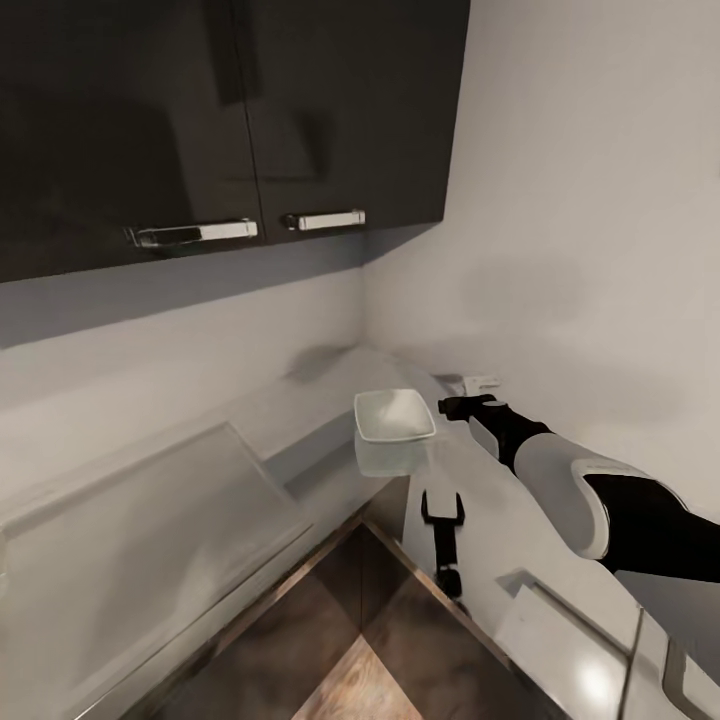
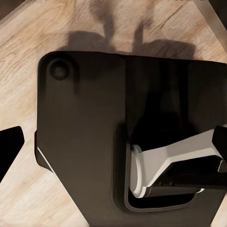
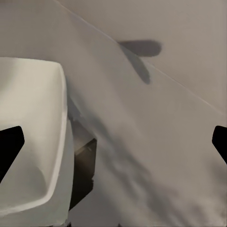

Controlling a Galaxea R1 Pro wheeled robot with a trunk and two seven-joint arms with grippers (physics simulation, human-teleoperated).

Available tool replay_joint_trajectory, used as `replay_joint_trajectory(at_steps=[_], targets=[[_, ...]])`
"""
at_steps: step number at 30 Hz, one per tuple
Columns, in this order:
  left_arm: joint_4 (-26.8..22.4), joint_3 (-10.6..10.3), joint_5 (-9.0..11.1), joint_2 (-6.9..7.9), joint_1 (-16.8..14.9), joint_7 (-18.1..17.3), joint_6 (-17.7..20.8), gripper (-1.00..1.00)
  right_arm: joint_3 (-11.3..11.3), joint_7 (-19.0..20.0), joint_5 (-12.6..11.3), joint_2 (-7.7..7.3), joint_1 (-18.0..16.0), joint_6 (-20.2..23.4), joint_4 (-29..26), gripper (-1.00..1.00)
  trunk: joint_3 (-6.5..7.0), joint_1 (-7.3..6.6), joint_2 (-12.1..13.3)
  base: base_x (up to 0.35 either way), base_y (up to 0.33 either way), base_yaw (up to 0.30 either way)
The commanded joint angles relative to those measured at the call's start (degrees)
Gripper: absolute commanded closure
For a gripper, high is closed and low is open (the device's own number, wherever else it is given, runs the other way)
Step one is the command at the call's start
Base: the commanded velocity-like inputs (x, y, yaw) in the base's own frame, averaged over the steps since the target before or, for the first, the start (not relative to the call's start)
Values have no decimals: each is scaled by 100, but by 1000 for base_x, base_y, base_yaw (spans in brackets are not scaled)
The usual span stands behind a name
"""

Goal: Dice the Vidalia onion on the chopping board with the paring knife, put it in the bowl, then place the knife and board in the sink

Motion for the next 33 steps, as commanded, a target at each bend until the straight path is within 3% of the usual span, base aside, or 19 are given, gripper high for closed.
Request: replay_joint_trajectory(at_steps=[1,9,33], targets=[[11,16,46,-4,1,-48,8,-100,-36,-17,59,3,-3,36,-8,-100,-18,6,-11,223,0,0],[247,16,41,-38,-7,-56,0,-100,-34,-17,59,3,-3,36,-3,-100,-32,6,-11,205,0,0],[291,16,42,-44,-7,-56,2,-100,-24,-15,50,51,27,31,-2,-100,-32,6,-11,52,12,0]])
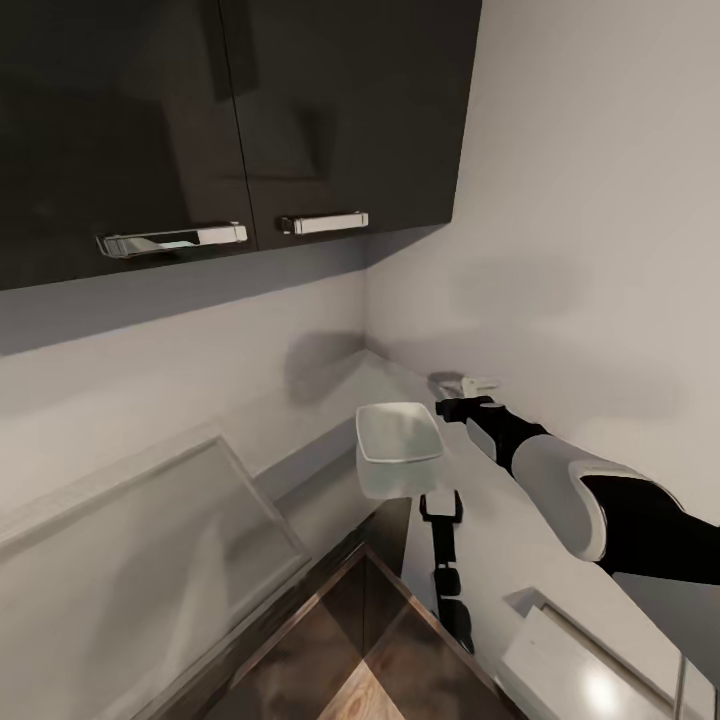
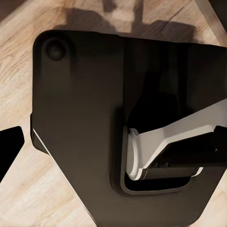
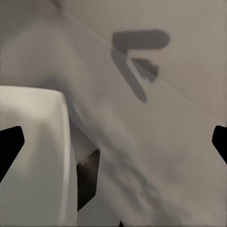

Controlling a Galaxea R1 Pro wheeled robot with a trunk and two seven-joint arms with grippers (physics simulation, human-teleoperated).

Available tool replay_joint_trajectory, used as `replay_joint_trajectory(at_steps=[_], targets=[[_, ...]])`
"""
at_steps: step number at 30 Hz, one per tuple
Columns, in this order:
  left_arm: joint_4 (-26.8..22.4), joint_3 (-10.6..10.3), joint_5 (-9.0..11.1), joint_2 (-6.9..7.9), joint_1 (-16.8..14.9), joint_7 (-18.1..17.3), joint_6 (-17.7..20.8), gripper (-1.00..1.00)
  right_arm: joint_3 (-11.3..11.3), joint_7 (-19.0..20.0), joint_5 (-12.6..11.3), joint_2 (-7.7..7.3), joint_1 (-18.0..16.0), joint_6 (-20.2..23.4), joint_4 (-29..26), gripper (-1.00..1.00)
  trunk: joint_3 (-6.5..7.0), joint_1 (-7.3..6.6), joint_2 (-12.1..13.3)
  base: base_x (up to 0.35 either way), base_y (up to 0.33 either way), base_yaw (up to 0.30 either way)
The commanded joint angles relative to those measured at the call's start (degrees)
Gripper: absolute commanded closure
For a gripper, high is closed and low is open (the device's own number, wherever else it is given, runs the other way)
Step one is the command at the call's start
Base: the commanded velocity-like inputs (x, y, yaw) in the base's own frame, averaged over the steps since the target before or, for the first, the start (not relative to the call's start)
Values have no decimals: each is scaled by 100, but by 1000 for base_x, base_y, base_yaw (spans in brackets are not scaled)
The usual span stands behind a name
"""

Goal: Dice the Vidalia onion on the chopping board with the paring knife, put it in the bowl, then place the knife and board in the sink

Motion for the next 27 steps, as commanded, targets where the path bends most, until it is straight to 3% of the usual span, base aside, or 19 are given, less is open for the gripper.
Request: replay_joint_trajectory(at_steps=[1,6,9,15,27], targets=[[3,16,46,-3,2,-47,7,-100,-34,-15,60,5,18,35,-9,-100,-11,4,-12,2,0,0],[25,16,44,-3,2,-47,2,-100,-34,-5,60,10,144,-94,-9,-100,-11,4,-12,0,0,0],[60,-1,42,-47,-6,-43,7,-100,-36,18,59,107,214,-119,7,-100,-11,4,-12,0,0,0],[138,3,42,-39,-7,-46,2,-100,-38,-30,58,155,225,-117,4,-100,-11,4,-12,0,0,0],[289,7,42,-38,-11,-47,-20,-100,-51,8,39,148,230,-117,-1,-100,-11,4,-12,0,0,0]])
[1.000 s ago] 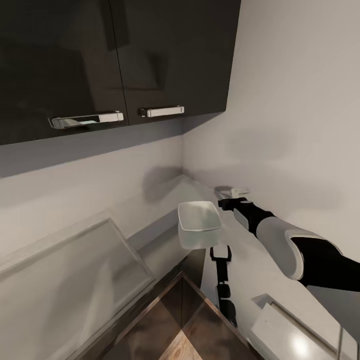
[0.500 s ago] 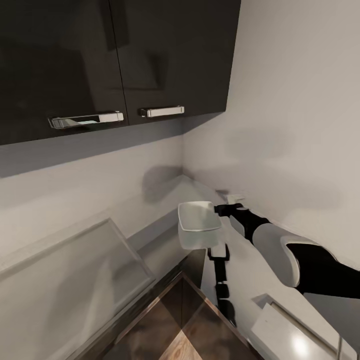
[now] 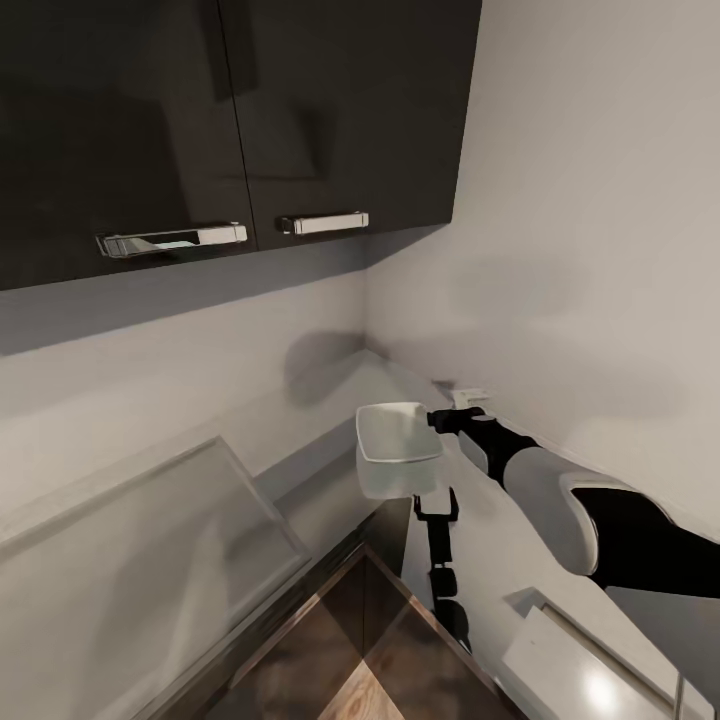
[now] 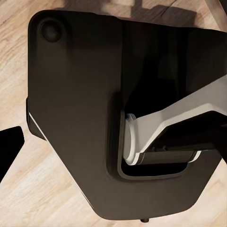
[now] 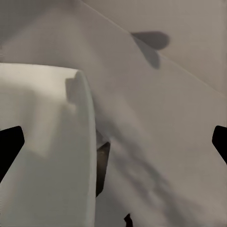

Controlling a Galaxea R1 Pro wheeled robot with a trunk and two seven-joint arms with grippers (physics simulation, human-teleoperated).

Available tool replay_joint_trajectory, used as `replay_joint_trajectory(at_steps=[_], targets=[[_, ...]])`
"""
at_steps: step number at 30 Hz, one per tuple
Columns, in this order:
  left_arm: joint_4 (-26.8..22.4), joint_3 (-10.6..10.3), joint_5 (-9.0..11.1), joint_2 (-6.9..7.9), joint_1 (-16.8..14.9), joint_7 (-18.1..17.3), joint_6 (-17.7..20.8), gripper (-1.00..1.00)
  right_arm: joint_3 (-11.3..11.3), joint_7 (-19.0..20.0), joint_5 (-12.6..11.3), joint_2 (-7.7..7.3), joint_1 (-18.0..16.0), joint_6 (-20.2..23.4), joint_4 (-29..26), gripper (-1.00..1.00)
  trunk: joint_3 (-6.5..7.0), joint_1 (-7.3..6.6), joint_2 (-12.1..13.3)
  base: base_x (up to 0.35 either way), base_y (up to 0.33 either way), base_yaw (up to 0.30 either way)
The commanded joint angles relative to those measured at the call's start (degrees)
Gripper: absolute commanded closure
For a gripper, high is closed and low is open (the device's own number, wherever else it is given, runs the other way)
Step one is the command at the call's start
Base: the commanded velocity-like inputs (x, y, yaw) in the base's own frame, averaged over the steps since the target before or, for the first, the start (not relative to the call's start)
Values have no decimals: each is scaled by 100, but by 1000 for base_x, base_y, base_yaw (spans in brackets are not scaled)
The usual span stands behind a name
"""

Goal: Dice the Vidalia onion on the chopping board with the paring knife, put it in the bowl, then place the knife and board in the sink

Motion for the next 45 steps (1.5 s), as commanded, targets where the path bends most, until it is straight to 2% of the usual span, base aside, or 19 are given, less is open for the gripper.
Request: replay_joint_trajectory(at_steps=[1,4,10,11,19,26,45], targets=[[-7,15,45,-3,1,-46,7,-100,-36,15,58,-5,-3,33,-7,-100,-11,4,-12,0,0,0],[-7,15,45,-3,0,-46,7,-100,-37,111,65,-41,-3,36,-12,-100,-11,4,-12,0,0,0],[-7,15,45,-3,3,-46,7,-100,-37,304,68,-235,-3,55,-15,-100,-11,4,-12,0,0,0],[-7,15,45,-3,3,-46,7,-100,-37,1420,68,-298,-3,57,-15,-100,-11,4,-12,0,0,0],[-7,15,45,-3,-2,-46,7,-100,-37,1567,62,-334,-2,59,-15,-100,-11,4,-12,0,0,0],[-7,15,45,-3,-2,-46,7,-100,-37,1900,66,-393,5,59,-15,-100,-11,4,-12,0,0,0],[-7,15,45,-3,-2,-46,7,-100,-37,1952,61,-427,5,59,-15,-100,-11,4,-12,0,0,0]])
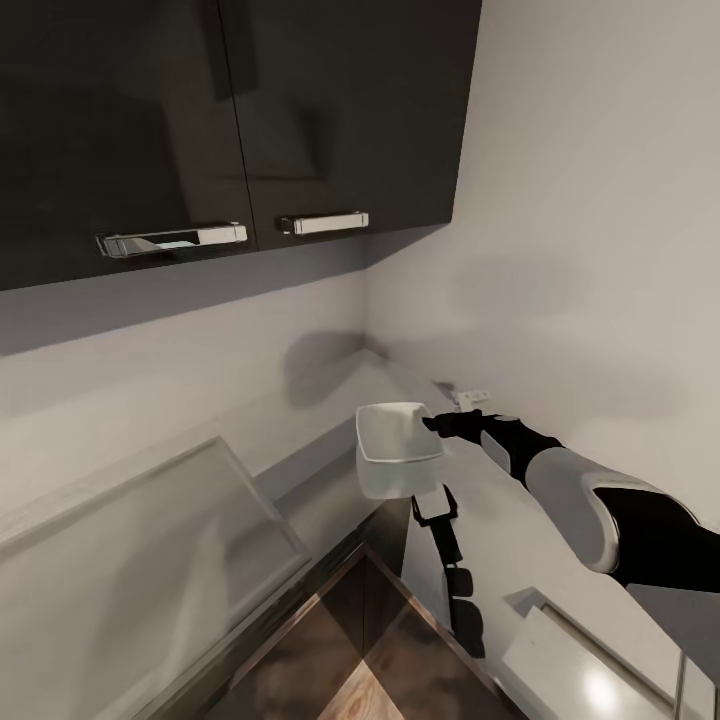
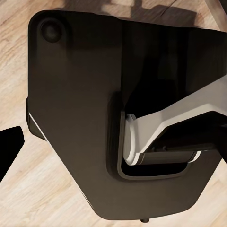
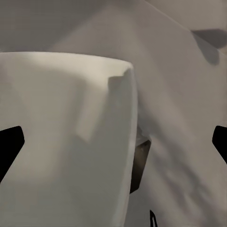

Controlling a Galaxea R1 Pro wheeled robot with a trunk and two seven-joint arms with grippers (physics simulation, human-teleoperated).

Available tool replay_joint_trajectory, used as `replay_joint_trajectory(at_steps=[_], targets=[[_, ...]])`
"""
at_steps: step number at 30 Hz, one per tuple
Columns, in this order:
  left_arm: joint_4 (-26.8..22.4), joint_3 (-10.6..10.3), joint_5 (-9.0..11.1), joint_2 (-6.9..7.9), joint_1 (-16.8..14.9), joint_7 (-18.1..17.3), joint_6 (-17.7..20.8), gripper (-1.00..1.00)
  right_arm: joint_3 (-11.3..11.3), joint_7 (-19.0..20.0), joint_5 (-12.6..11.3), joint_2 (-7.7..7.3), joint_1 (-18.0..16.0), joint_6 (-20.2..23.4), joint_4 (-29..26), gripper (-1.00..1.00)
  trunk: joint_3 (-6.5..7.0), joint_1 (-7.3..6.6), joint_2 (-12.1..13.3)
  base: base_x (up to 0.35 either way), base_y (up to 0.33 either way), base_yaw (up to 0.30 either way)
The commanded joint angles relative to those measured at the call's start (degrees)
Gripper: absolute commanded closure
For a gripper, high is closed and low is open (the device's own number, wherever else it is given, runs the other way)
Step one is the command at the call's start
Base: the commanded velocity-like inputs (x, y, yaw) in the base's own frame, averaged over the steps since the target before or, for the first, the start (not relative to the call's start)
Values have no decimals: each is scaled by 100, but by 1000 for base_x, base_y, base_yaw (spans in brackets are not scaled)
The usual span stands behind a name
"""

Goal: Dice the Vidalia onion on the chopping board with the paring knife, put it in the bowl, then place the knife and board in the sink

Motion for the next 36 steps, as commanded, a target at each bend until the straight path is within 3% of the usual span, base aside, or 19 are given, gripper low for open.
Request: replay_joint_trajectory(at_steps=[1,36], targets=[[-7,15,45,-3,2,-46,7,-100,-38,22,55,-1,-2,33,-12,-100,-11,4,-11,0,0,0],[-7,15,45,-3,2,-46,7,-100,-40,31,46,-1,-2,34,-12,-100,-44,4,-11,0,0,0]])
